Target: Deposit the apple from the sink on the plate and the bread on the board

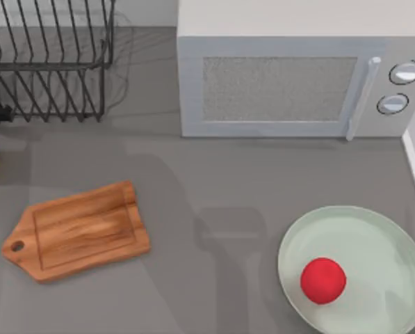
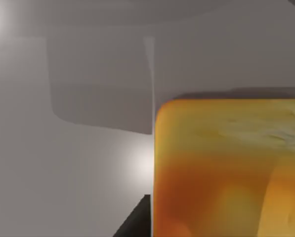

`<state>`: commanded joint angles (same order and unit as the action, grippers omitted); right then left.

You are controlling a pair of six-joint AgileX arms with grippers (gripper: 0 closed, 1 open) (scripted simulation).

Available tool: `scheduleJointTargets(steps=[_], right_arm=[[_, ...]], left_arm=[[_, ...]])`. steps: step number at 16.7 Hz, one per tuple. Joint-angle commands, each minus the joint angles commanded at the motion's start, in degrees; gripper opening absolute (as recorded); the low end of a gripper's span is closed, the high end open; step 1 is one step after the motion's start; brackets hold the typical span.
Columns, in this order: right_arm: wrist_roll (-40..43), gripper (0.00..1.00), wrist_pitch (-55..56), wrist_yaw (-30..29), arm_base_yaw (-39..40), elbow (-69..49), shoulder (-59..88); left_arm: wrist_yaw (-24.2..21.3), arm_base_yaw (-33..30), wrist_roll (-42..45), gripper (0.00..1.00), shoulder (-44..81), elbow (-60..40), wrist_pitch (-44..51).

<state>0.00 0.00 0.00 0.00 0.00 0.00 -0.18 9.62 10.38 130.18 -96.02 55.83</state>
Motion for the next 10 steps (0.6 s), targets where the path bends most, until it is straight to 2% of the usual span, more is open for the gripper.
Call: scheduleJointTargets(steps=[3, 10], right_arm=[[0.0, 1.0, 0.0, 0.0, 0.0, 0.0, 0.0], [0.0, 1.0, 0.0, 0.0, 0.0, 0.0, 0.0]], left_arm=[[0.0, 0.0, 0.0, 0.02, 0.0, 0.0, 0.0], [0.0, 0.0, 0.0, 0.0, 0.0, 0.0, 0.0]])
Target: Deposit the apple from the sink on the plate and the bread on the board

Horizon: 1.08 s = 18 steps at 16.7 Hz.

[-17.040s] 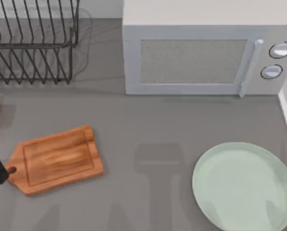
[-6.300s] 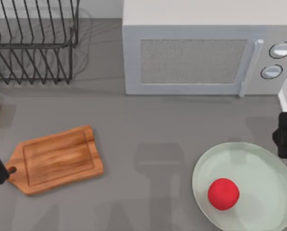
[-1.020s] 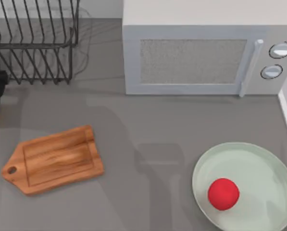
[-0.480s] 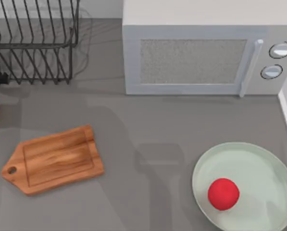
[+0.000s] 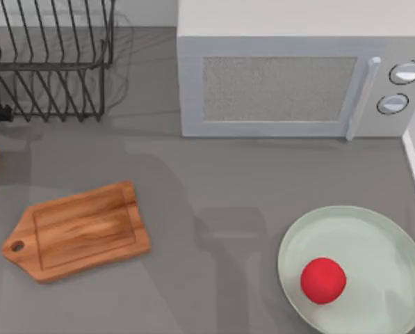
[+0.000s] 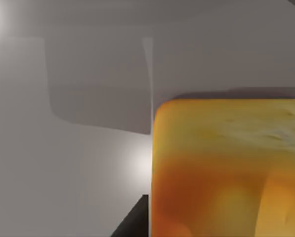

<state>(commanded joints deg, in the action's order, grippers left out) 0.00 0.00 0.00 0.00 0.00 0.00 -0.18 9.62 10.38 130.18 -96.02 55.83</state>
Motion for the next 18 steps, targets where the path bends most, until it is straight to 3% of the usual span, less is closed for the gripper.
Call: scheduleJointTargets(steps=[2, 18], right_arm=[[0.0, 1.0, 0.0, 0.0, 0.0, 0.0, 0.0], [0.0, 1.0, 0.0, 0.0, 0.0, 0.0, 0.0]], left_arm=[[0.09, -0.01, 0.28, 0.0, -4.51, 0.44, 0.22], [0.11, -0.11, 0.17, 0.0, -5.99, -11.88, 14.11]])
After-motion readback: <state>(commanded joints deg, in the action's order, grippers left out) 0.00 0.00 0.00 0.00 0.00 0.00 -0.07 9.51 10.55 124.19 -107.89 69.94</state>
